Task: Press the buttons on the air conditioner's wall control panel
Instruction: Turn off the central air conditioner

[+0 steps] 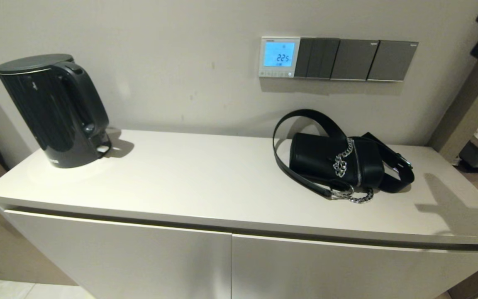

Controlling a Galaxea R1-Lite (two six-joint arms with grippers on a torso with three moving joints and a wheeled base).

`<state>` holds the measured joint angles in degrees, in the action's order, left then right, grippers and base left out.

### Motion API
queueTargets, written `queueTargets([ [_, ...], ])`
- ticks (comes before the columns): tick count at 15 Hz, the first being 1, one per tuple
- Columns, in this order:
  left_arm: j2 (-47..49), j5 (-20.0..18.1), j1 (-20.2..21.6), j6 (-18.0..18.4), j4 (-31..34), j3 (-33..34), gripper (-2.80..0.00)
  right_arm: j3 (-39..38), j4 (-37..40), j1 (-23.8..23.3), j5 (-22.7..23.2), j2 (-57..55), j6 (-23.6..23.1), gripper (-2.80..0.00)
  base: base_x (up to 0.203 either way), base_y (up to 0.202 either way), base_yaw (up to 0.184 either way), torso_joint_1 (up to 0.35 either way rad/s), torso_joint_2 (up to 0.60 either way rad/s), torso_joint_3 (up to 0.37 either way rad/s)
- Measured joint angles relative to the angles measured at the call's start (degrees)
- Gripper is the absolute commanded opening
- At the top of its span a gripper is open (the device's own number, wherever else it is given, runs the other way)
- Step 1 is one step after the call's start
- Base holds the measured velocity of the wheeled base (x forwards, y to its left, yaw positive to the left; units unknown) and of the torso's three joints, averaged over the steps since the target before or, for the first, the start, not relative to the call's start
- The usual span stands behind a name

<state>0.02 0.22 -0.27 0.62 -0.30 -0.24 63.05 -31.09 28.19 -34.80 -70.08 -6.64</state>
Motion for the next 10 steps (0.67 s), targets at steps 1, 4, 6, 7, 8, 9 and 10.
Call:
queueTargets([
  [1,0.00,0.01,0.00,-0.01,-0.02,0.00,-2.80,0.23,3.16,-1.14,0.31,2.60,-0.03,-2.80,0.000,0.000,0.000,0.000,0.00,0.000],
  [4,0.00,0.02,0.02,0.00,0.00,0.00,-2.80,0.35,12.11,-8.17,5.71,9.05,0.24,-2.80,0.000,0.000,0.000,0.000,0.00,0.000],
  [6,0.00,0.01,0.00,-0.01,-0.01,0.02,-2.80,-2.53,18.58,-13.30,12.03,13.03,1.67,-2.80,0.000,0.000,0.000,0.000,0.00,0.000],
  [7,0.00,0.02,0.00,-0.02,0.00,0.04,-2.80,-5.39,20.43,-15.73,15.40,15.05,2.41,-2.80,0.000,0.000,0.000,0.000,0.00,0.000],
  [8,0.00,0.00,0.02,0.01,0.00,0.04,-2.80,-8.71,20.89,-17.90,18.73,17.01,3.14,-2.80,0.000,0.000,0.000,0.000,0.00,0.000],
  [9,0.00,0.02,0.00,-0.01,-0.02,0.04,-2.80,-12.47,21.16,-19.81,21.73,18.92,3.83,-2.80,0.000,0.000,0.000,0.000,0.00,0.000],
  [10,0.00,0.02,0.00,0.00,-0.02,0.04,-2.80,-16.70,21.14,-21.54,24.76,21.11,4.46,-2.80,0.000,0.000,0.000,0.000,0.00,0.000],
])
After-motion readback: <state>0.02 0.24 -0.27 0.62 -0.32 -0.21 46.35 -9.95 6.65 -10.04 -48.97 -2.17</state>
